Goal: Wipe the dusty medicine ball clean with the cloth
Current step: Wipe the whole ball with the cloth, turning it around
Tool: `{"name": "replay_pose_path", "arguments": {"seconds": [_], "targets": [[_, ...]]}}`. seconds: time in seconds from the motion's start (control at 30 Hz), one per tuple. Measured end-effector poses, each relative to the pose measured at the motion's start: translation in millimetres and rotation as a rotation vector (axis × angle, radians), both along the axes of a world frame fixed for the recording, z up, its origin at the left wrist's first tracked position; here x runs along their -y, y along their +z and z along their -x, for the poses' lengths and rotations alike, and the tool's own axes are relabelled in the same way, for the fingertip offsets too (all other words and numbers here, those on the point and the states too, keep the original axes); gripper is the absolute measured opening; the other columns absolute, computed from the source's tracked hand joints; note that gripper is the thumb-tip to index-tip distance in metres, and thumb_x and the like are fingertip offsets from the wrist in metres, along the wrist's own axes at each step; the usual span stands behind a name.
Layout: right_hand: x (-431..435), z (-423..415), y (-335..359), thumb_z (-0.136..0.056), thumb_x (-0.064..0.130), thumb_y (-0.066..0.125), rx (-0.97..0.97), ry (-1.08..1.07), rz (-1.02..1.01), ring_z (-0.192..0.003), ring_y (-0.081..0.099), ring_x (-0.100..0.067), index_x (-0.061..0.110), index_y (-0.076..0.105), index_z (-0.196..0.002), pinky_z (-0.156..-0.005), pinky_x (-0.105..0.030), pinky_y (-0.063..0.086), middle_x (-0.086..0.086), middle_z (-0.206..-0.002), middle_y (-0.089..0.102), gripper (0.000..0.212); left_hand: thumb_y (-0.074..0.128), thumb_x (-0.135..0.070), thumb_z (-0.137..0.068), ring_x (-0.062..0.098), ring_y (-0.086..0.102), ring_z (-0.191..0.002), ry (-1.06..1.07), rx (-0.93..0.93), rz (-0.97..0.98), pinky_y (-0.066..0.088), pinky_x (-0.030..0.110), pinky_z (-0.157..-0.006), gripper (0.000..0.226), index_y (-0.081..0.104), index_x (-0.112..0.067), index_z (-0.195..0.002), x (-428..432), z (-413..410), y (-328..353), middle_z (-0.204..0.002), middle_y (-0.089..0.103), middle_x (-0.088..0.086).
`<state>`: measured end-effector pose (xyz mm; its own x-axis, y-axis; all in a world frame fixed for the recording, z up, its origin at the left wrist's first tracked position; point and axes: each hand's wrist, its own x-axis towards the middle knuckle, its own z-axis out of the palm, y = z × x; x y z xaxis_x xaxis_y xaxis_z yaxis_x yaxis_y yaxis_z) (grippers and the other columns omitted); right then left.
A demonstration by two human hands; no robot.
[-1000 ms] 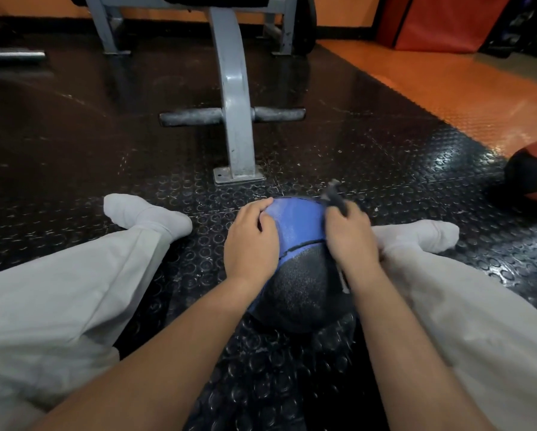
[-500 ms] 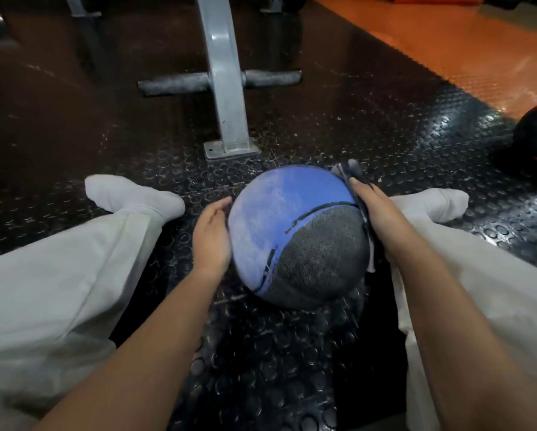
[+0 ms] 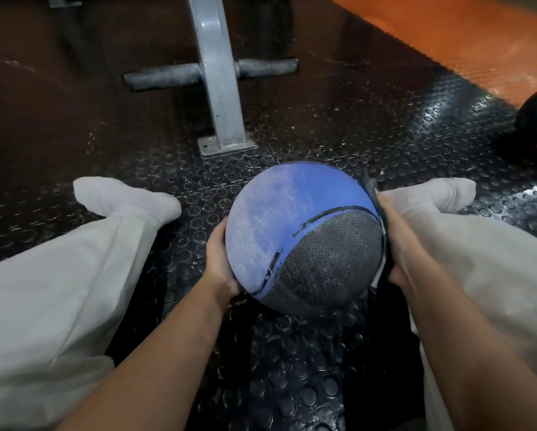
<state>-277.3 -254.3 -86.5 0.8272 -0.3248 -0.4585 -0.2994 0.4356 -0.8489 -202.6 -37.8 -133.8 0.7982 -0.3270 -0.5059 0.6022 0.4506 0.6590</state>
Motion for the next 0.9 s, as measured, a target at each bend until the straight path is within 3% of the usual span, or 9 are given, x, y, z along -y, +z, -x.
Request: {"name": "replay_pose_path", "arguments": {"seconds": [0.13,0.33,0.4,0.5,0.6,0.63,0.73,0.83,0.9], "targets": [[-24,12,-24,-0.090,0.063,0.041,-0.015,-0.093,-0.186,-0.072,0.071,-0.021,0.023,0.079,-0.074,-0.060,-0.031,0.055,-0.003,-0.084,0.075,0.057,0.044,-0.049,-0.096,0.029,0.067,-0.095,-0.049,0.073,-0.154,0.048,0.040,-0.085,0.047,0.076,-0.016,-0.089,-20,-8,29,-0.104,0.074,0.009],[-67,5,-28,-0.099,0.050,0.039,-0.118,-0.012,0.001,-0.091,0.065,-0.027,0.021,0.070,-0.093,-0.075,-0.040,0.051,-0.008,-0.097,0.071,0.042,0.040,-0.043,-0.100,0.013,0.070,-0.065,-0.095,0.275,-0.361,0.048,0.027,-0.063,0.057,0.074,-0.018,-0.062,-60,2,75,-0.072,0.074,0.001],[-73,-4,-12,-0.095,0.049,0.047,-0.063,0.065,0.113,-0.098,0.065,-0.026,0.025,0.072,-0.095,-0.087,-0.043,0.051,-0.005,-0.105,0.071,0.035,0.040,-0.041,-0.101,0.006,0.069,-0.062,-0.063,0.294,-0.378,0.049,0.023,-0.060,0.048,0.073,-0.018,-0.075,-66,13,78,-0.070,0.074,-0.003],[-88,-12,17,-0.091,0.050,0.049,0.061,0.165,0.429,-0.103,0.060,-0.011,0.035,0.067,-0.106,-0.088,-0.034,0.048,0.009,-0.115,0.065,0.028,0.040,-0.042,-0.101,0.008,0.069,-0.074,-0.032,0.308,-0.395,0.047,0.024,-0.067,0.038,0.069,-0.018,-0.092,-73,27,78,-0.077,0.075,-0.003],[-101,-13,28,-0.085,0.060,0.043,0.138,0.202,0.757,-0.115,0.051,-0.011,0.044,0.056,-0.124,-0.100,-0.039,0.040,0.014,-0.128,0.053,0.044,0.037,-0.040,-0.103,0.007,0.065,-0.075,-0.038,0.346,-0.550,0.049,0.013,-0.065,0.035,0.065,-0.023,-0.089,-77,31,81,-0.082,0.072,-0.004],[-103,-11,30,-0.087,0.060,0.043,0.138,0.208,0.787,-0.116,0.049,-0.011,0.043,0.054,-0.127,-0.102,-0.040,0.038,0.013,-0.130,0.050,0.045,0.038,-0.039,-0.104,0.008,0.064,-0.081,-0.058,0.381,-0.625,0.048,0.011,-0.072,0.031,0.062,-0.024,-0.093,-78,29,83,-0.092,0.070,-0.002],[-100,-11,29,-0.085,0.063,0.041,0.095,0.236,0.799,-0.115,0.050,-0.015,0.045,0.052,-0.126,-0.102,-0.045,0.040,0.010,-0.128,0.052,0.046,0.050,-0.036,-0.100,0.014,0.054,-0.118,-0.066,0.656,-0.860,0.040,0.032,-0.106,0.028,0.059,-0.026,-0.124,-74,16,88,-0.131,0.057,0.000],[-100,-17,39,-0.087,0.062,0.040,0.036,0.221,0.768,-0.112,0.053,-0.019,0.044,0.053,-0.125,-0.100,-0.047,0.042,0.005,-0.129,0.054,0.044,0.048,-0.037,-0.100,0.010,0.038,-0.136,-0.200,0.937,-1.084,0.026,0.033,-0.117,0.039,0.052,-0.031,-0.138,-50,18,102,-0.147,0.044,-0.008],[-107,-18,43,-0.092,0.058,0.037,-0.036,0.208,0.840,-0.116,0.051,-0.024,0.042,0.048,-0.130,-0.100,-0.046,0.041,0.002,-0.134,0.050,0.043,0.040,-0.042,-0.101,0.012,0.037,-0.138,-0.266,0.975,-1.259,0.028,0.038,-0.116,0.039,0.052,-0.036,-0.138,-34,18,107,-0.149,0.044,-0.012]]}}
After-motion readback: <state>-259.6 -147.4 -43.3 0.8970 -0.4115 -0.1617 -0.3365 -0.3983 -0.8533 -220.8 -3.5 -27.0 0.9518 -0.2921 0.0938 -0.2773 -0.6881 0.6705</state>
